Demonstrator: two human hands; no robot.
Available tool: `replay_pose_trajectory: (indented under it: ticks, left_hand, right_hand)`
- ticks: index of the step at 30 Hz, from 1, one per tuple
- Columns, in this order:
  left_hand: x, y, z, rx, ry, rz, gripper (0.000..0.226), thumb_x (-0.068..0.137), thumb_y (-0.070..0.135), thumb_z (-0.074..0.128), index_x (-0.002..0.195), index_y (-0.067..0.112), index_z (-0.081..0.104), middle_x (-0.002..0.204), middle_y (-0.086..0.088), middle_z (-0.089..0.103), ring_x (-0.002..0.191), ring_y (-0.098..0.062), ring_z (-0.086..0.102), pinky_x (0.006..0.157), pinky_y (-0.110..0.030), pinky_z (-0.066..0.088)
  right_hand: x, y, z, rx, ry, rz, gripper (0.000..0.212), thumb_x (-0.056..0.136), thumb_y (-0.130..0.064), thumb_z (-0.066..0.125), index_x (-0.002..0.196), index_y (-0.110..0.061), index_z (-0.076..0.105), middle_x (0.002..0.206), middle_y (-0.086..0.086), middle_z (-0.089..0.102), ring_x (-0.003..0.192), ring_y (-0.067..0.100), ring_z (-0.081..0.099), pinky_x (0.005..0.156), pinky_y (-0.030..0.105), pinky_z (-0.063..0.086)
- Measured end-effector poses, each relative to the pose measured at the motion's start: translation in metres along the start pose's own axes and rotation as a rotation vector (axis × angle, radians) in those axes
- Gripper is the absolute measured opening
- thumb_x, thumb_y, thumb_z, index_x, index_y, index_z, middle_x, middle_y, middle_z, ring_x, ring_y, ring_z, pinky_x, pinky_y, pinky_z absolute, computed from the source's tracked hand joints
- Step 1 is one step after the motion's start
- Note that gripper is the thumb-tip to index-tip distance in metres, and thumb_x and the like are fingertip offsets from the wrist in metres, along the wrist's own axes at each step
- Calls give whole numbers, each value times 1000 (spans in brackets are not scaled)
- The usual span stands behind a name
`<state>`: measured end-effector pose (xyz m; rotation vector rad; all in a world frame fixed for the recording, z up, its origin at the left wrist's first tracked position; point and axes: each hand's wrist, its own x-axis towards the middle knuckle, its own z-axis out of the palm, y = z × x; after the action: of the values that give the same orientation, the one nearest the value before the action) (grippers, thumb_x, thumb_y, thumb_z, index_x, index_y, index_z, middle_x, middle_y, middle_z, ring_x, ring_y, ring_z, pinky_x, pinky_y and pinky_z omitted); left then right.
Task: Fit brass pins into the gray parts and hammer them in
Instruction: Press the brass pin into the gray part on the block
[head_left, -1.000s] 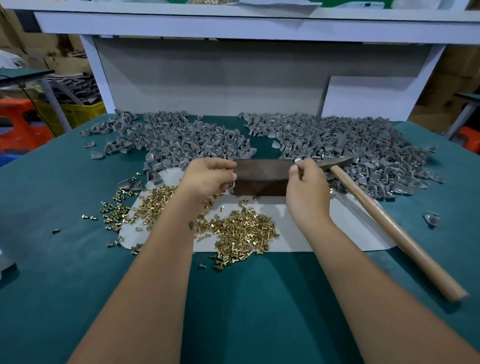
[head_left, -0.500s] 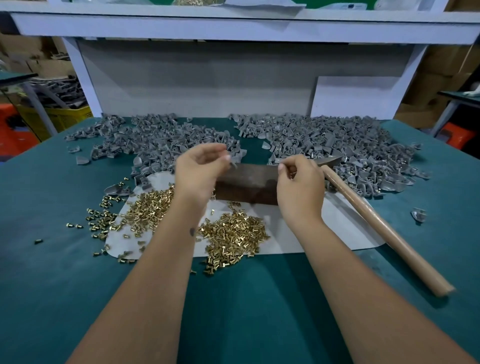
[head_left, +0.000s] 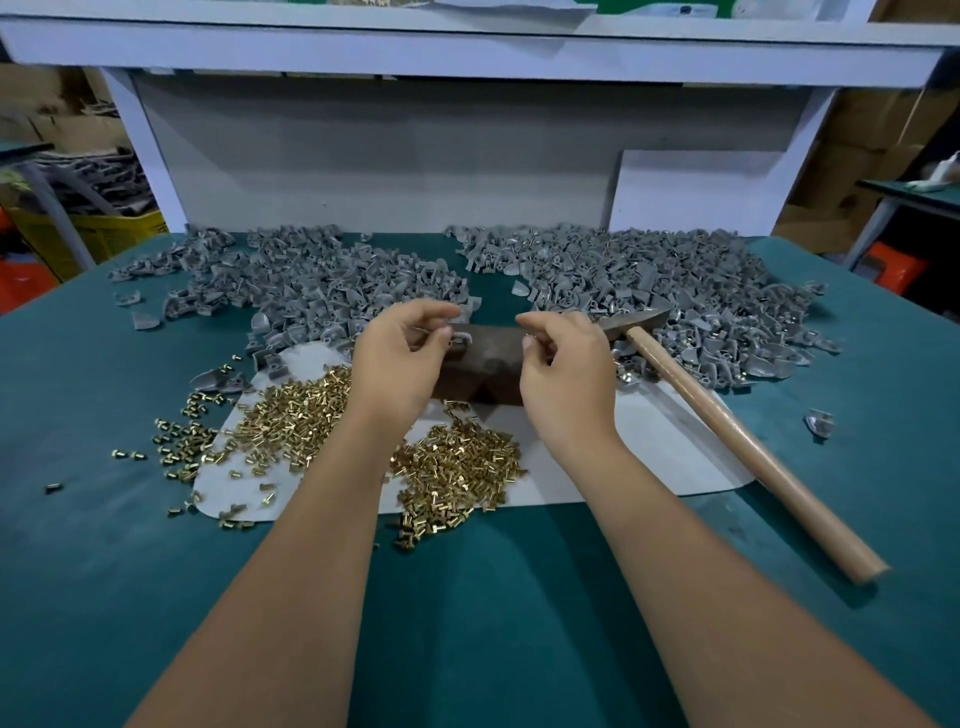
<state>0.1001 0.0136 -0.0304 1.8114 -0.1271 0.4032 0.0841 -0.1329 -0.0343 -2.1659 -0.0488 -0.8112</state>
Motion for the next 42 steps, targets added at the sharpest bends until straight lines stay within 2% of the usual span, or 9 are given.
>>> replay_pose_trajectory:
  ticks: [3, 7, 11, 14, 17, 22, 30, 33, 42]
  left_hand:
    - [1, -3, 0, 25, -16, -9, 26, 94, 5, 62, 94, 30, 69, 91, 7, 69, 89, -9, 66, 81, -29, 58]
    - [2, -7, 4, 139, 43, 45, 18, 96, 12, 61, 99, 26, 72, 91, 14, 64, 81, 8, 58, 74, -16, 52]
    - [5, -9, 3, 244, 122, 2, 18, 99, 25, 55, 108, 25, 71, 113, 1, 63, 98, -12, 59, 83, -29, 51]
    - [7, -10, -4, 265, 165, -109, 21, 99, 23, 49, 103, 30, 69, 105, 3, 65, 85, -17, 62, 65, -30, 52]
    - [6, -12, -7, 251, 122, -155, 24, 96, 19, 49, 100, 29, 70, 97, 4, 68, 81, -19, 63, 69, -34, 56]
    - [6, -8, -9, 249, 120, -166, 25, 95, 19, 48, 98, 28, 71, 89, -3, 69, 60, -16, 56, 41, -18, 37]
    - [-3, 3, -6, 121, 19, 53, 24, 91, 14, 60, 89, 36, 70, 94, 17, 64, 93, -6, 60, 77, -31, 54]
    - [-3, 1, -2, 235, -86, 144, 23, 87, 12, 64, 89, 33, 73, 99, 16, 63, 106, -17, 57, 93, -43, 52]
    - [0, 1, 0, 11, -98, -61, 27, 94, 9, 60, 86, 30, 75, 89, 11, 70, 79, -3, 65, 62, -15, 52]
  right_hand:
    - [0, 0, 1, -3, -4, -8, 21, 91, -6, 56, 103, -15, 71, 98, -4, 58, 105, 19, 50, 88, 26, 40]
    - [0, -1, 0, 12, -10, 3, 18, 89, -5, 58, 97, -15, 70, 91, -11, 53, 101, 19, 53, 87, 30, 44]
    - [0, -2, -1, 18, -11, -21, 15, 87, -6, 62, 95, -15, 72, 92, -6, 61, 97, 16, 54, 87, 33, 45]
    - [-2, -3, 0, -23, -18, -86, 13, 86, -10, 65, 94, -18, 73, 93, -5, 64, 96, 14, 51, 87, 32, 43]
    - [-5, -5, 3, -34, -25, -130, 13, 85, -11, 66, 93, -18, 73, 92, -5, 65, 95, 15, 51, 87, 34, 42]
    - [-5, -3, 5, -57, -32, -119, 12, 87, -13, 65, 94, -18, 73, 91, -4, 60, 95, 15, 49, 84, 31, 42]
    - [-3, -1, 6, -59, -35, -82, 15, 87, -13, 63, 97, -18, 73, 92, -4, 57, 95, 14, 48, 81, 27, 41]
    - [-3, -2, 5, -64, -35, -91, 15, 87, -12, 63, 97, -18, 73, 94, -2, 59, 96, 15, 49, 82, 26, 39]
    - [-3, -4, 3, -9, -27, -66, 11, 86, -9, 63, 93, -15, 69, 88, -8, 53, 93, 18, 53, 83, 37, 47]
